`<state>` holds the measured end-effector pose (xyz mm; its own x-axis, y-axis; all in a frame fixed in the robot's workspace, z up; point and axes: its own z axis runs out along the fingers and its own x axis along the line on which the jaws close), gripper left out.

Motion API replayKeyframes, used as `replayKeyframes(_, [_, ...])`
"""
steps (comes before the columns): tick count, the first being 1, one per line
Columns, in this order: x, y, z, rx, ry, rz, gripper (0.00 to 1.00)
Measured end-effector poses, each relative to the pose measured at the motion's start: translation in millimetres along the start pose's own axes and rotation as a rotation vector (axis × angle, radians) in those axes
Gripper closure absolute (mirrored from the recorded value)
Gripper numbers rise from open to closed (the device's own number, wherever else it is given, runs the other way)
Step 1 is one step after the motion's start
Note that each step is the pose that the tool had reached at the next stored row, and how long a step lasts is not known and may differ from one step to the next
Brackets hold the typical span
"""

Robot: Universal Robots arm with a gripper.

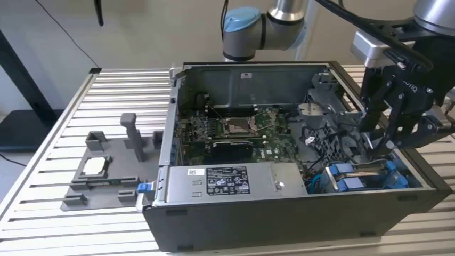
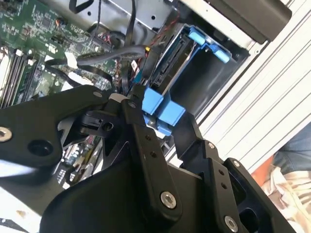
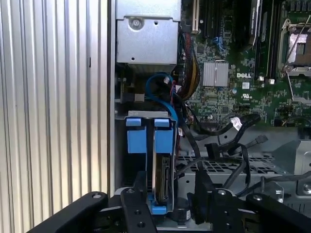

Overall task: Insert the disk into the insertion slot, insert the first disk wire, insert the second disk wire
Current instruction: 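Insert the disk into the insertion slot, then insert the first disk wire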

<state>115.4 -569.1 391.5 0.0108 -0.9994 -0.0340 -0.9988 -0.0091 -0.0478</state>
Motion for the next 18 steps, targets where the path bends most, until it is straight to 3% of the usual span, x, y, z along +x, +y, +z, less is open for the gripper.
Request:
replayKeyframes(3, [-3.7,0.2,0.9,0.0326,0.0002,-0.003,0.47])
replayKeyframes(12, [-20.7,1.0,5.0,0.1174,0.0010,-0.009,0.47])
replayKeyframes(14, [-21.4,0.9,6.3,0.1219,0.0015,-0.010,0.47])
replayKeyframes(18, [-21.6,1.3,7.8,0.1236,0.0047,-0.010,0.47])
